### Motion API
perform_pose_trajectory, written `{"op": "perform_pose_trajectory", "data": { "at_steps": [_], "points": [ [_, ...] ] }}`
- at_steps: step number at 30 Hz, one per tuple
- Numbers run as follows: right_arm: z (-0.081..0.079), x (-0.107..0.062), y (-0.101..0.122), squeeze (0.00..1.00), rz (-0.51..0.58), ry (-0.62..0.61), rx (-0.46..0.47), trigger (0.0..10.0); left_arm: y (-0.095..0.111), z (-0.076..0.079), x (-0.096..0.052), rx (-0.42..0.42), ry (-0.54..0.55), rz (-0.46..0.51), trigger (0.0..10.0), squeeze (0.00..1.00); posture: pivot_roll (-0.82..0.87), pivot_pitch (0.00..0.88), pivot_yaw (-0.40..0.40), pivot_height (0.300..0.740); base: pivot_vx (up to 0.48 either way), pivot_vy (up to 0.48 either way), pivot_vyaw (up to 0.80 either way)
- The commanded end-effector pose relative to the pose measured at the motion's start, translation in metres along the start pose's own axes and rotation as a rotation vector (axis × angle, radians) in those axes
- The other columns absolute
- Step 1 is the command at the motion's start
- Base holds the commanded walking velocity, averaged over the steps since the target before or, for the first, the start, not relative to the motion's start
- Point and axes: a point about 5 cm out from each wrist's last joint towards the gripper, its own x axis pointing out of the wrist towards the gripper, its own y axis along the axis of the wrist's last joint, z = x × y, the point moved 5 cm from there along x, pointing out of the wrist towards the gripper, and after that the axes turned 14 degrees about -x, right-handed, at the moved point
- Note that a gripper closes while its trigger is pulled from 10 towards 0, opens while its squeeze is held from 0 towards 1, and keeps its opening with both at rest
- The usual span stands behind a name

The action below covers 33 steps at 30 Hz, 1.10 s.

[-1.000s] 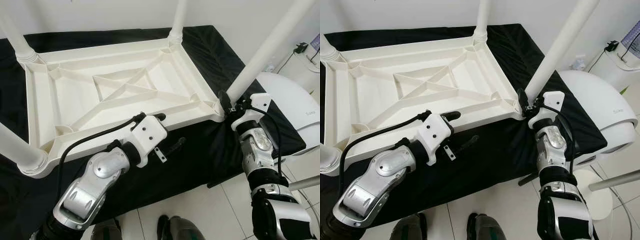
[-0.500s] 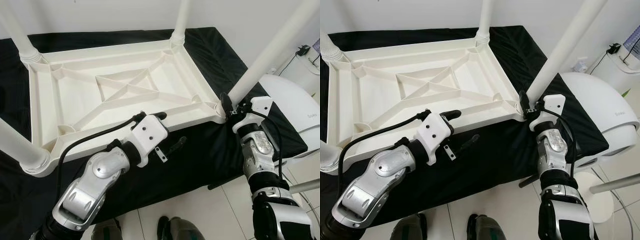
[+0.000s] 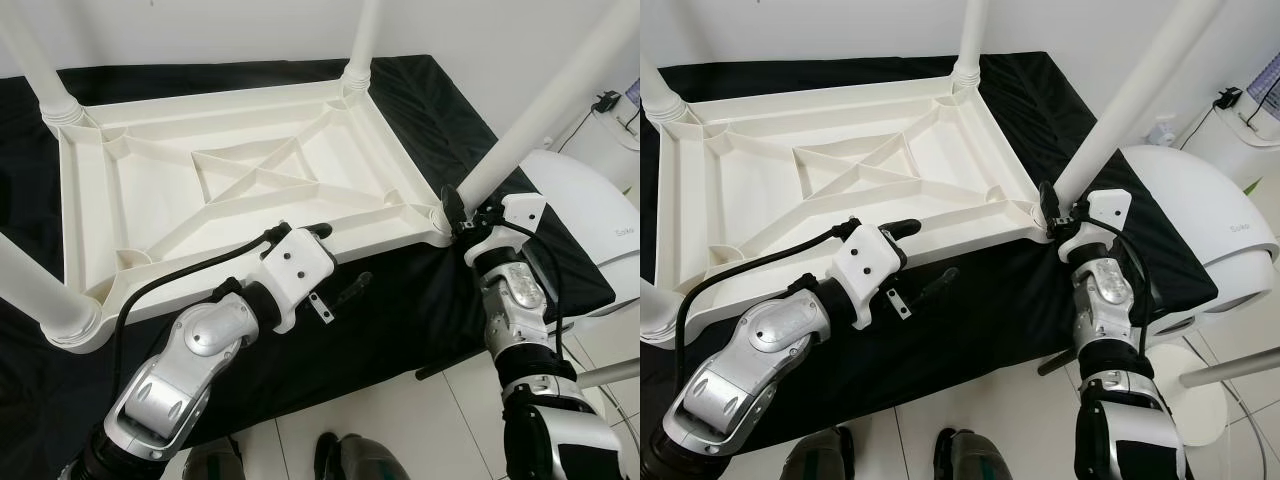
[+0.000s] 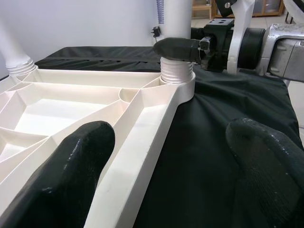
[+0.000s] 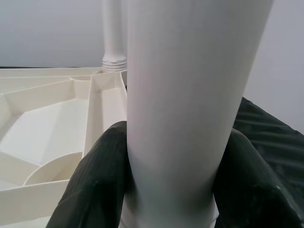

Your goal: Building children table

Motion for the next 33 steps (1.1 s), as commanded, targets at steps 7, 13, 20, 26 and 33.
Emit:
{"op": "perform_pose_trajectory", "data": {
  "at_steps": [7, 13, 20, 26, 33],
  "points": [
    [-0.007, -0.032, -0.054, 0.00, -0.246, -0.158, 0.052, 10.0, 0.001, 0.004, 0.000, -0.006, -0.037, -0.004, 10.0, 0.00, 0.02, 0.155, -0.055, 0.740, 0.000, 0.000, 0.00],
    [-0.007, -0.034, -0.053, 0.00, -0.278, -0.280, 0.037, 10.0, 0.002, 0.005, 0.001, -0.008, -0.040, -0.004, 10.0, 0.00, 0.02, 0.159, -0.055, 0.740, 0.000, 0.000, 0.00],
    [-0.010, -0.028, -0.043, 0.00, -0.281, -0.364, 0.046, 10.0, 0.002, 0.007, 0.002, -0.013, -0.043, -0.002, 10.0, 0.00, 0.01, 0.163, -0.054, 0.740, 0.000, 0.000, 0.00],
    [0.005, -0.022, -0.033, 0.00, -0.303, -0.535, 0.014, 10.0, 0.001, 0.008, 0.001, -0.018, -0.044, -0.004, 10.0, 0.00, 0.02, 0.159, -0.055, 0.740, 0.000, 0.000, 0.00],
    [0.008, -0.017, -0.010, 0.00, -0.256, -0.625, 0.026, 10.0, 0.000, 0.009, 0.001, -0.018, -0.045, -0.005, 10.0, 0.00, 0.02, 0.153, -0.056, 0.740, 0.000, 0.000, 0.00]
  ]
}}
